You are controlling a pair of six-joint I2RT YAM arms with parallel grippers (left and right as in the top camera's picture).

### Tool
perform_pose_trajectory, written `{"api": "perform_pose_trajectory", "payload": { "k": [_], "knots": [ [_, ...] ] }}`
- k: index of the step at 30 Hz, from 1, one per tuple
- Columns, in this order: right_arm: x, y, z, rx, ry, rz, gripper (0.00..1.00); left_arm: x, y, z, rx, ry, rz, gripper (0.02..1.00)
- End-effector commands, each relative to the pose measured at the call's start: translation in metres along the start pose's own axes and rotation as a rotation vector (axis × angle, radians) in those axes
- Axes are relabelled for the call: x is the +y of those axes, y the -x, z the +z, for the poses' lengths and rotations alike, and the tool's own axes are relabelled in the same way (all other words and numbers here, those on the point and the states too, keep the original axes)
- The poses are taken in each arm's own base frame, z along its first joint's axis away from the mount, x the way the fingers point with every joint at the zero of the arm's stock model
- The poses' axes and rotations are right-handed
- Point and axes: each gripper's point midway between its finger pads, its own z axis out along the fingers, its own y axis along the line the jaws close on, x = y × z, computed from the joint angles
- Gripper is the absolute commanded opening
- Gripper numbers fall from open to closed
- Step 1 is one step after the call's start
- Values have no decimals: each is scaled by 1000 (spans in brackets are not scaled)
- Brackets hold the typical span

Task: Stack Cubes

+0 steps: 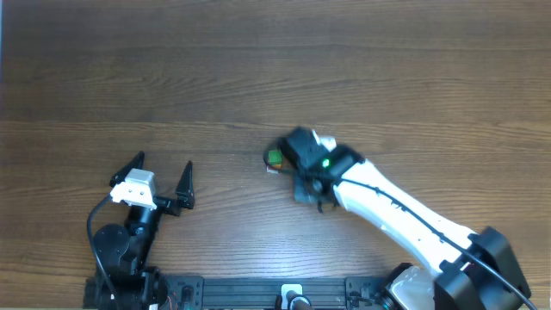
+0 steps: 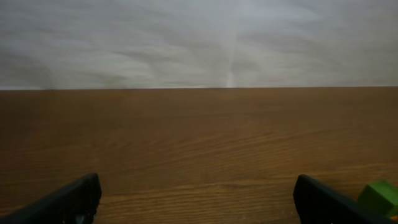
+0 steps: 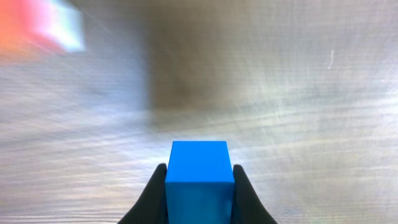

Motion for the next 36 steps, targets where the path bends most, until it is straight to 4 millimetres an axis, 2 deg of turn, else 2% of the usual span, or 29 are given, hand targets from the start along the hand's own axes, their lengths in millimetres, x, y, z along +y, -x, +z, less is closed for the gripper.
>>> {"api": "perform_pose_trajectory", "payload": {
  "k": [1, 4, 7, 17, 21, 36],
  "knots": [
    [21, 59, -52, -154, 48, -28, 12, 0, -1, 0, -2, -1, 14, 1000],
    [33, 78, -71, -167, 52, -27, 12, 0, -1, 0, -2, -1, 15, 1000],
    [43, 86, -75, -137, 33, -40, 9, 0, -1, 0, -2, -1, 14, 1000],
    [68, 75, -46, -27, 12, -112, 9, 0, -1, 0, -2, -1, 15, 1000],
    [72, 71, -38, -4, 7, -127, 12, 0, -1, 0, -2, -1, 15, 1000],
    [85, 66, -34, 12, 47, -162, 12, 0, -1, 0, -2, -1, 15, 1000]
  ]
}}
